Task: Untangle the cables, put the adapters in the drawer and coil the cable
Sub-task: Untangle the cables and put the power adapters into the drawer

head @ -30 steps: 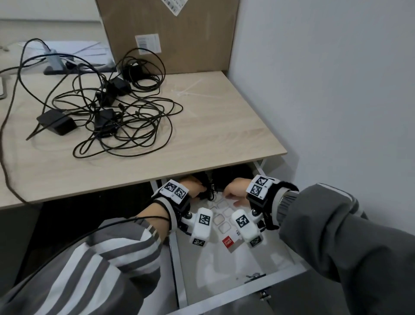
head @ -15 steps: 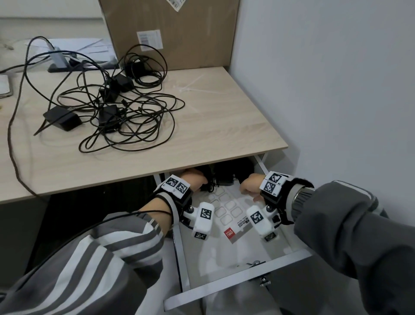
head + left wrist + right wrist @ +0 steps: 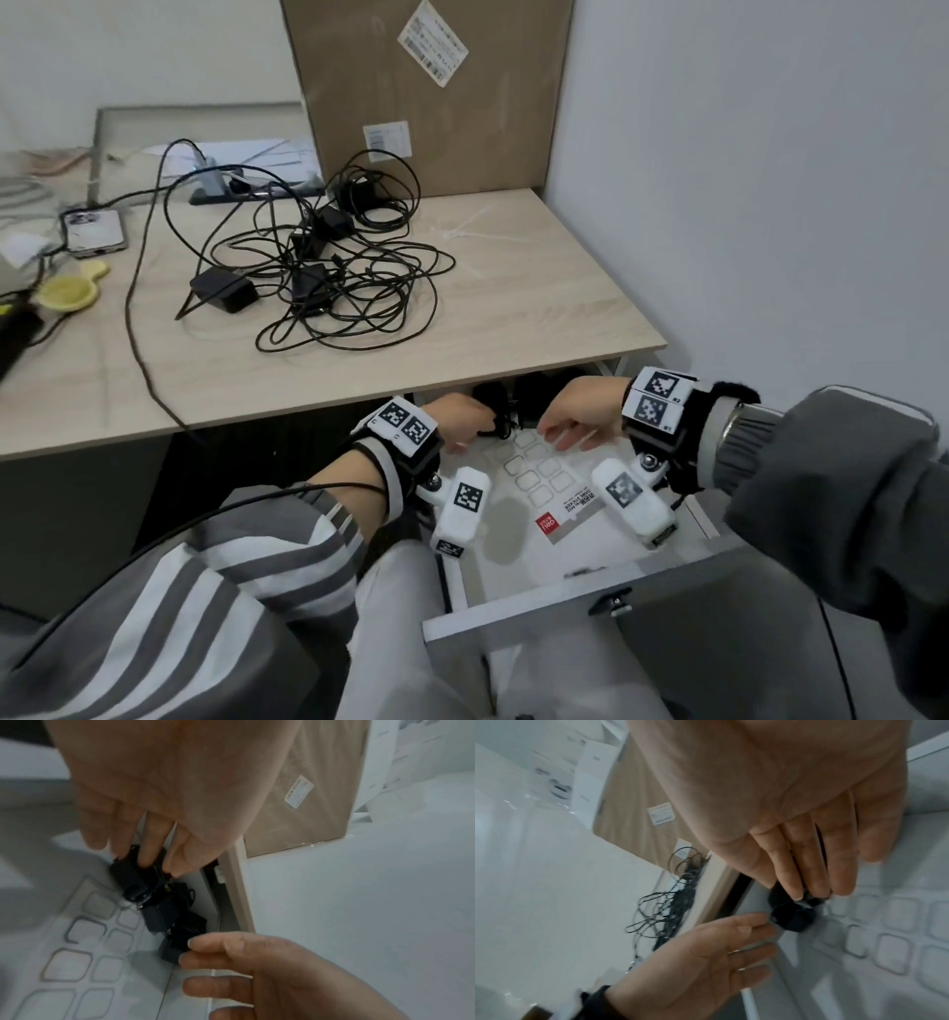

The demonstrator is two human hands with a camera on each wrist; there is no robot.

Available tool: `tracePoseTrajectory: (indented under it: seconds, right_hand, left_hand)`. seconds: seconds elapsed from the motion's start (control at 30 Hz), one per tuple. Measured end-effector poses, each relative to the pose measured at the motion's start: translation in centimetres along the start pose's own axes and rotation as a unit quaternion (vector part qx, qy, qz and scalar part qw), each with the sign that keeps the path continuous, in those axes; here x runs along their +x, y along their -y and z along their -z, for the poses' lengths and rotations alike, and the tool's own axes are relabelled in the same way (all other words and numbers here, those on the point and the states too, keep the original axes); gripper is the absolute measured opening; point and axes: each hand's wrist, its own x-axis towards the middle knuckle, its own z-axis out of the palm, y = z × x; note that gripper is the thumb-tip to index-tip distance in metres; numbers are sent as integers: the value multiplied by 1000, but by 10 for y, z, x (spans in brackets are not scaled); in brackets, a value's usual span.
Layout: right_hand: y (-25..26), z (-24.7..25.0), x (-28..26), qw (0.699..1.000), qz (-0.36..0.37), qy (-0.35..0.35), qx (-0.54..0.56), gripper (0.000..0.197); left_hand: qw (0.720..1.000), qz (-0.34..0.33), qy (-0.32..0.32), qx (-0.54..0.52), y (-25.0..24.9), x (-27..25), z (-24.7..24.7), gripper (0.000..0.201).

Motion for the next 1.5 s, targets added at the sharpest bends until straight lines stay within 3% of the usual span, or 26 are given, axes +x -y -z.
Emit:
tracePoseTrajectory:
  seconds: [0.1,0.17,0.27,0.4,0.5,0.6,0.67,0.73,0.83,0.93,1.03,1.1,1.27,1.4,1.5]
  right_hand:
    - [34,6,-26,998,60,31,-10,17]
    - [62,12,-41,993,113,25,-12,14]
    - [101,16,-46,973,224,-57,17,14]
    - [148,-1,-39,910,392,-134,-15,22]
    - [182,-28,-30,872,458,-93,-144,32]
    - [213,-63,-7,808,469,-104,-341,48]
    - [232,-81,10,779,442,-123,-427,59]
    - [248,-90,28,763,406,-124,-487,64]
    - [260,-87,48,771,350,-116,-519,62]
    - [257,-75,60,798,342,-108,-484,57]
    - [252,-58,74,835,349,-123,-408,43]
    - [249,-45,80,851,317,-137,-395,44]
    - [233,-6,88,883,240,-186,-356,43]
    - [223,12,91,910,239,-203,-273,33]
    - [219,12,87,918,244,-202,-239,31]
  left_hand:
    - [996,-57,38,64,-9,-21,17,20]
    - [993,-98,19,58,-20,-32,37,15]
    - [977,-187,-102,8,-36,-46,77,17]
    - [908,-241,-330,-90,-36,-54,139,27]
    - [869,-195,-452,-53,-16,-49,188,24]
    - [839,-120,-530,30,7,-43,229,26]
    - [843,-77,-528,72,18,-36,254,34]
    - [865,-50,-490,101,24,-29,272,36]
    - [902,-14,-418,108,25,-14,290,27]
    - [905,14,-402,141,18,0,305,27]
    - [886,50,-404,222,6,11,315,33]
    - [868,55,-389,303,1,21,317,44]
    - [819,31,-260,511,-1,47,326,66]
    - [774,42,-247,582,3,52,332,55]
    - [765,39,-269,584,3,48,339,42]
